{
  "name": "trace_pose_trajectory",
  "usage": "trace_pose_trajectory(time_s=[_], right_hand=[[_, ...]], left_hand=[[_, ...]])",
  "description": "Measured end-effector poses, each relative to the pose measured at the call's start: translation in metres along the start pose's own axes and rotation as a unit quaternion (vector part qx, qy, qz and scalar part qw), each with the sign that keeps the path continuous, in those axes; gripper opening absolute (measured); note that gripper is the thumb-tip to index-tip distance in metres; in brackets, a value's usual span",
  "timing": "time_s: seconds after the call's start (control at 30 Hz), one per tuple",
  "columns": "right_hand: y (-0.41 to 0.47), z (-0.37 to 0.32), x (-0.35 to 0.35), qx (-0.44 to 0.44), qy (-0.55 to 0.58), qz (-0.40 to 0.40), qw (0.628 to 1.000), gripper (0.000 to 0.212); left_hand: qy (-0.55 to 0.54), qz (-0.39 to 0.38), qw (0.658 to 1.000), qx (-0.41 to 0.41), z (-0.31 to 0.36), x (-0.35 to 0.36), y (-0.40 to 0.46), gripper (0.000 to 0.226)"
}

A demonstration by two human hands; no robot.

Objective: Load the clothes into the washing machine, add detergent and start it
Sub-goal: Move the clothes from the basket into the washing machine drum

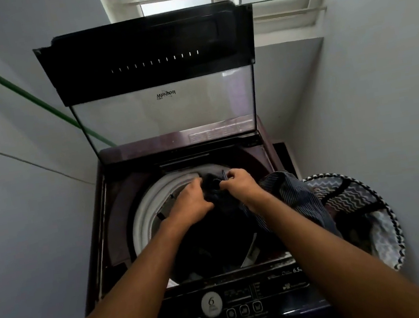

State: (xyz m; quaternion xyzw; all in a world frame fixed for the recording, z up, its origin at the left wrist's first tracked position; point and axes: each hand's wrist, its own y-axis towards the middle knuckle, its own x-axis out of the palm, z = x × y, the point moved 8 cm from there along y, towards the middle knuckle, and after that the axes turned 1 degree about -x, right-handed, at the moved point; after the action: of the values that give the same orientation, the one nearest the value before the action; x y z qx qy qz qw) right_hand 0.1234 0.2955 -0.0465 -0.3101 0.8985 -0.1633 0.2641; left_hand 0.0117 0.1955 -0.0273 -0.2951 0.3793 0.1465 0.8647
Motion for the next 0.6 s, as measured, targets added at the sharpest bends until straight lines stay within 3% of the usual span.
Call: trace_pose_trajectory(time_s=[0.17,0.37,0.47,0.6], right_hand=[[-0.008,0.011,-0.016,-0.008,-0.036,-0.03,0.999,0.02],[-0.016,-0.003,-0.089,-0.145,-0.148,0.129,0.97,0.025],[-0.022,0.017,-0.12,-0.088,-0.215,0.146,0.962,0.038],[-0.021,0.068,-0.14,0.019,-0.238,0.04,0.97,0.09]], left_hand=[[0.053,-0.069,0.996,0.0,0.012,0.027,0.007,0.063],[0.037,-0.049,0.987,0.15,0.092,0.048,0.005,0.046],[0.034,-0.053,0.975,0.211,0.129,0.069,0.002,0.054],[0.069,-0.075,0.964,0.246,0.158,0.101,0.0,0.076]])
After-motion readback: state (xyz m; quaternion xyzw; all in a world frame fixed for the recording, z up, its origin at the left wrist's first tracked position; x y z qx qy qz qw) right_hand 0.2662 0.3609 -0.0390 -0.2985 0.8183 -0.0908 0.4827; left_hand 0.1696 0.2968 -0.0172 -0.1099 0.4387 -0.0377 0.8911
